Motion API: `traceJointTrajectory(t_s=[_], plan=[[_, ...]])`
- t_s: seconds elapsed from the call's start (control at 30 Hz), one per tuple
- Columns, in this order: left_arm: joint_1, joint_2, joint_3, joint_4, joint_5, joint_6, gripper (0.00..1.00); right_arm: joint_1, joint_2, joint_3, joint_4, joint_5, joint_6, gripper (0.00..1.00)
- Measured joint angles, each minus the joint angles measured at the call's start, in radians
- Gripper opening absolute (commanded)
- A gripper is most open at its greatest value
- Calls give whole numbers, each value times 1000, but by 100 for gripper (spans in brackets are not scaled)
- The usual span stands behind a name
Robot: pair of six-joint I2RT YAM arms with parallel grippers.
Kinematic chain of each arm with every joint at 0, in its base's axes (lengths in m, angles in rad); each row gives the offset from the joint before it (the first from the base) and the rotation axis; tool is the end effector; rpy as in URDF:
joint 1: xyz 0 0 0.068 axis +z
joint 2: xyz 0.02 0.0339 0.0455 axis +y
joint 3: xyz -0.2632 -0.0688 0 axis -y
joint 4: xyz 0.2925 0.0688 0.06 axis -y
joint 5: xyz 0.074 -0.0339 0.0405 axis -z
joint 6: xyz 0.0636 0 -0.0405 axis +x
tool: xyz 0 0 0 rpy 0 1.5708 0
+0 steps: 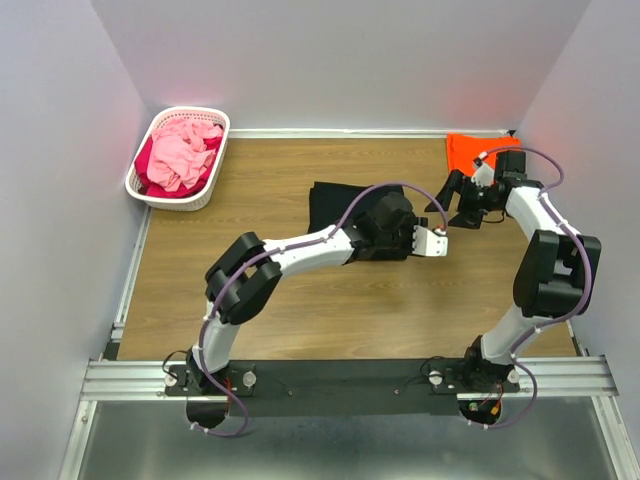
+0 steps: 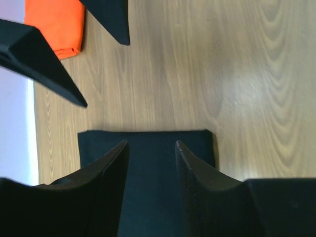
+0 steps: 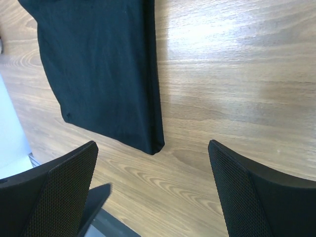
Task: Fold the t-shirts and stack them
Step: Neatly place the folded tshirt to the corner
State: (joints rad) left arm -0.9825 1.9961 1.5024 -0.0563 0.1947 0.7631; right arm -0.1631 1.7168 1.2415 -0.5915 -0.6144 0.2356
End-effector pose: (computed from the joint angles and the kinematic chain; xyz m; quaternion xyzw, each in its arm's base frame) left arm 0.2844 -0.4485 0.1962 0.6958 0.5217 -0.1375 0.4740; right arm 0.4072 -0.0299 0.1831 0.1089 0.9197 0.3013 0.2269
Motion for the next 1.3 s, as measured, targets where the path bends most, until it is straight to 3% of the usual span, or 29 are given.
traceJointTrajectory(t_s=[0.37,0.53,0.77,0.97,1.3], plan=[[0,121,78,-50,47,3,52,-5,64,5,1,-24,26,100],[0,163,97,-85,85,5,42,-5,77,19,1,-40,29,100],[8,249,159,-153,117,2,41,-9,106,31,3,-63,30,100],[34,265,185,-174,140,-11,52,-9,112,31,3,-83,30,100],[40,199,141,-194,176,-4,53,-9,116,31,4,-110,31,100]])
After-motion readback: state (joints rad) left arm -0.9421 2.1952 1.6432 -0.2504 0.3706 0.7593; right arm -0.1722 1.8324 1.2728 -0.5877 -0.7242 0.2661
